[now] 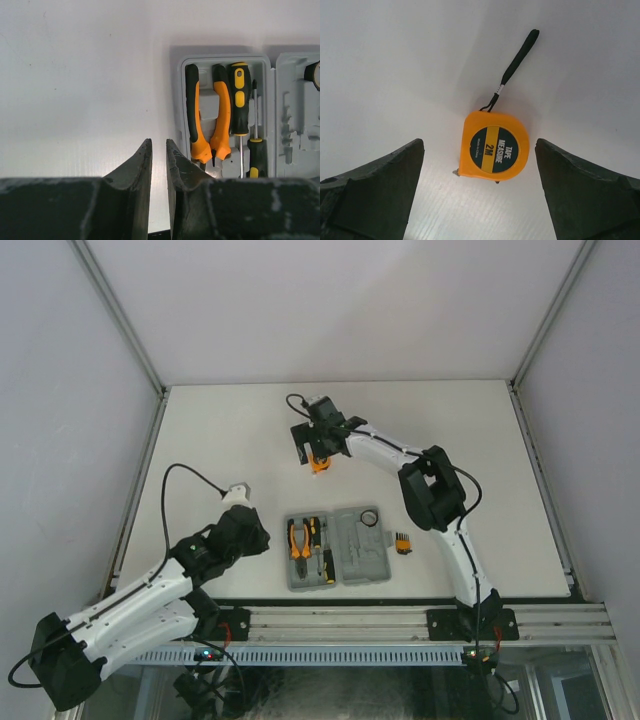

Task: Sort the tools into containers
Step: Pick up the engineering item from the center of the board.

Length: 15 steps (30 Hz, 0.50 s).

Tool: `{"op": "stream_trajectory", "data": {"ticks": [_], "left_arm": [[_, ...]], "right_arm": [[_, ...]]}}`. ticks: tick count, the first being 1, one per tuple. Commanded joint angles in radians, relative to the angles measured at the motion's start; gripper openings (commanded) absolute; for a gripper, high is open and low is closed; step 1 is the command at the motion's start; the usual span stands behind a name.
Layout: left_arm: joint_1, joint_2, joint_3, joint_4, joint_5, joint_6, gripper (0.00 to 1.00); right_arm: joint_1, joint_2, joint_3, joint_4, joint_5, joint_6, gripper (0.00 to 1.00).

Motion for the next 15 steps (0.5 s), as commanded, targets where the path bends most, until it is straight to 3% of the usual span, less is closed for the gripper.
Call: {"op": "stream_trajectory", "data": {"ticks": [1,15], "left_arm": [[0.007,-0.01,-0.019,0.01,0.002,-0.017,0.22],[0.008,-0.024,-0.004,-0.023,0.004,-0.013,0.21]], "right_arm": [[-0.007,0.051,0.116,-0.083,0.02,-0.034,0.92],[0.014,0.097,0.156,-0.173,0.126,-0.058,0.64]]}}
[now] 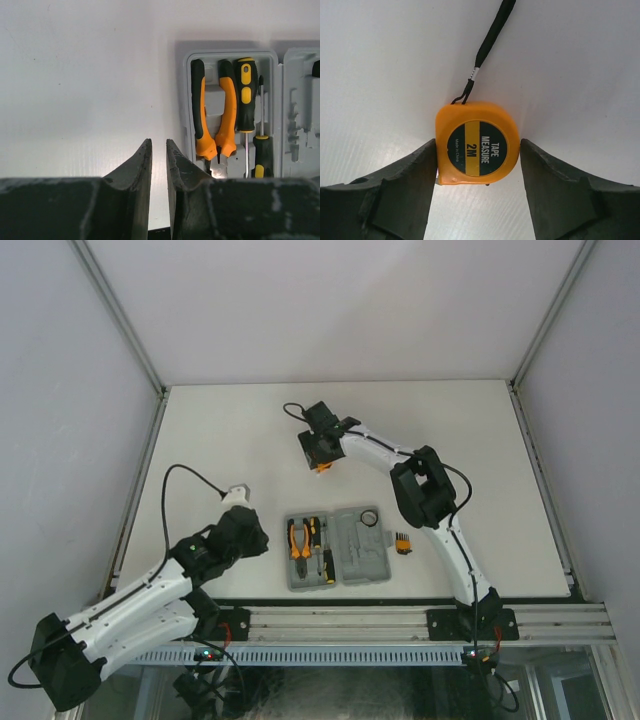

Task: Sort the tools into containers
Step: Pick up the engineering item from the center of the board.

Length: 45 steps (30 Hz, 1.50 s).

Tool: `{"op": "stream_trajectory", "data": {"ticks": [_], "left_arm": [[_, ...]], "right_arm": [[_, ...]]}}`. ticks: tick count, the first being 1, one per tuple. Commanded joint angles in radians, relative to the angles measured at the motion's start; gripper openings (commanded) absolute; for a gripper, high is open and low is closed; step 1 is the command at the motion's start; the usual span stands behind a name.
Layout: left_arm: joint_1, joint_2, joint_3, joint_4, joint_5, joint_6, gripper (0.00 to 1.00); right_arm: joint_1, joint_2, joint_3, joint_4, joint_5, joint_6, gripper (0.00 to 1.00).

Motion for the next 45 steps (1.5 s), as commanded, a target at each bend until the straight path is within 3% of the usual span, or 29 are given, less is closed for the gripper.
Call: {"op": "stream_trajectory", "data": {"ticks": [1,7,14,31,35,38,41,45], "left_arm": [[0.008,-0.026,-0.004,-0.005,0.005,-0.013,0.21],[0.008,-0.039,0.0,-0.016,-0.012,-0.018,0.21],[0.008,-0.071,0.012,-0.035,-0.025,-0.046,0.21],[0.008,-0.102,0.09,-0.011,0.028,-0.055,0.25],[0.009,-0.111,0.122,0.009,0.048,-0.049,0.3],[0.013,-0.116,0.155,0.016,0.064,-0.033,0.32],[0.017,-0.114,0.205,0.022,0.088,0.005,0.35],[0.019,-0.102,0.275,0.026,0.135,0.065,0.37]], "right_arm": [[0.007,-0.024,0.022,-0.006,0.039,-0.012,0.61],[0.012,-0.112,-0.03,0.043,0.039,-0.024,0.46],[0.009,-0.229,-0.092,0.073,0.04,-0.019,0.37],[0.049,-0.844,-0.861,0.414,-0.08,0.086,0.28],[0.085,-0.977,-1.021,0.515,-0.13,0.129,0.1],[0.115,-1.077,-1.121,0.57,-0.141,0.153,0.11],[0.161,-1.173,-1.218,0.647,-0.102,0.125,0.05],[0.221,-1.291,-1.392,0.89,-0.087,0.002,0.0]]}}
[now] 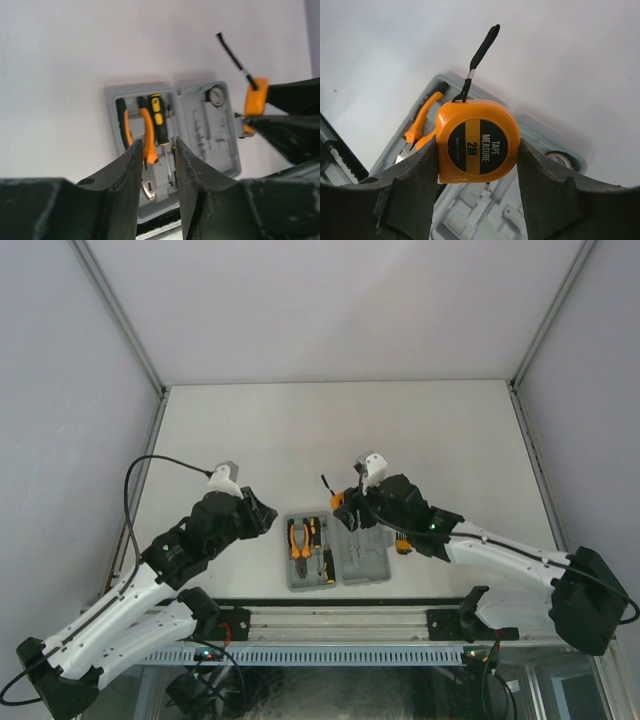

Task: Sort the tools into containers
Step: Pick up the engineering item from the center of the board, then adjust the engineering item at the center of the board.

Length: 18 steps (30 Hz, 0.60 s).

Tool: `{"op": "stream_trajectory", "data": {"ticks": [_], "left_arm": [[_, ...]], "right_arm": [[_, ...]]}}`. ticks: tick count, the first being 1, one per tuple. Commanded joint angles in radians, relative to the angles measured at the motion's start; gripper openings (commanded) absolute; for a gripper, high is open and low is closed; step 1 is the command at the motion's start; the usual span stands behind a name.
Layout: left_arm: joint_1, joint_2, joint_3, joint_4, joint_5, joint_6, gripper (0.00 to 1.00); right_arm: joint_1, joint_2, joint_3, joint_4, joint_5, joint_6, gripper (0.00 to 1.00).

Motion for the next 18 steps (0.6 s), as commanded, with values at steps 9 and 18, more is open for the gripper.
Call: {"op": "stream_trajectory", "data": {"ticks": [9,18], "left_arm": [[0.006,0.033,0.183,0.099,0.218,0.185,0.5],[-0.018,0.099,0.235,0.14,0.344,0.231,0.54]], "right_arm": [[0.108,-0.212,-0.172,0.333,-0.048,-0.336,0.0],[0.165,-0.219,-0.165,0.201,-0.185,-0.648,0.0]]}}
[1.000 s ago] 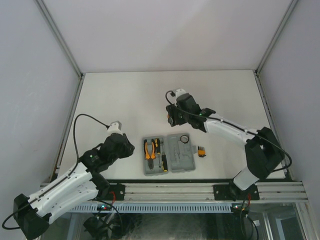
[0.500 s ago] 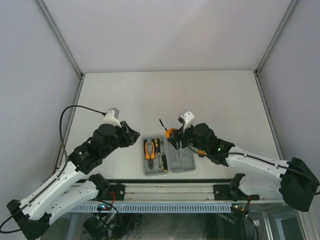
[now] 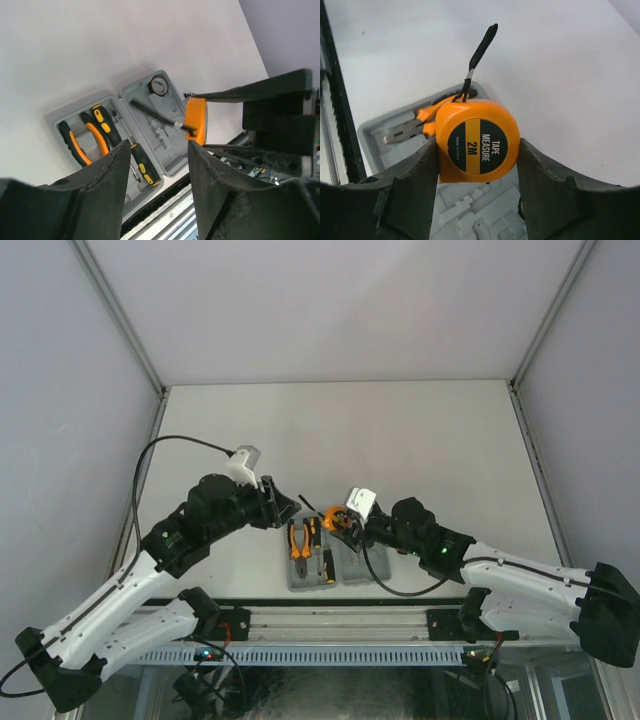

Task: Sort the tools into containers
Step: Adjust the engineering item at the center of the board.

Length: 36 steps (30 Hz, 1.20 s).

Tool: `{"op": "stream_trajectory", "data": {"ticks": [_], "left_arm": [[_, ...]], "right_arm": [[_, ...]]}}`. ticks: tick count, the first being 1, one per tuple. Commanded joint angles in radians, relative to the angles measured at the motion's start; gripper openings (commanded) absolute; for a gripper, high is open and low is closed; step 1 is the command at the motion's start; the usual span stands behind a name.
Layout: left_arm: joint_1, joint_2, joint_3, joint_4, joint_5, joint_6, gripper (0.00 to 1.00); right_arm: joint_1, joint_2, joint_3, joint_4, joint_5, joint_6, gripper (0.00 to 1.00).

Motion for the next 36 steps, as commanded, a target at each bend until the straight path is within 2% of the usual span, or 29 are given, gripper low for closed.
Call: {"op": "stream_trajectory", "data": {"ticks": [1,3,5,7,10,12,19,27,36], "left_arm": [[-0.017,0.017,0.083,0.053,0.075,0.061,0.54],[-0.021,0.02,0.085,0.049,0.067,0.065,0.54],[-0.021,0.017,0.079,0.047,0.057,0.064,0.54],[-0.021,0.006,0.066,0.047,0.046,0.055,0.54],[-0.021,-0.015,0.035,0.073,0.037,0.034,0.55],[-0.021,-0.027,0.015,0.11,0.038,0.023,0.55],[-0.021,-0.015,-0.026,0.194,0.032,-0.052,0.57],[-0.026,0.012,-0.074,0.299,0.028,-0.142,0.62],[-0.031,0.052,-0.078,0.328,0.023,-0.168,0.62]], "right_arm": [[0.026,-0.018,0.026,-0.039,-0.073,-0.202,0.0],[0.025,-0.015,0.038,-0.04,-0.008,-0.152,0.0],[0.019,-0.007,0.073,-0.066,0.085,-0.028,0.0],[0.01,0.014,0.134,-0.145,0.216,0.142,0.0],[0.001,0.054,0.234,-0.288,0.32,0.442,0.0],[0.007,0.082,0.272,-0.345,0.336,0.609,0.0],[0.067,0.091,0.279,-0.295,0.414,0.889,0.0],[0.099,0.097,0.277,-0.248,0.447,1.096,0.0],[0.138,0.131,0.277,-0.18,0.413,0.915,0.0]]}}
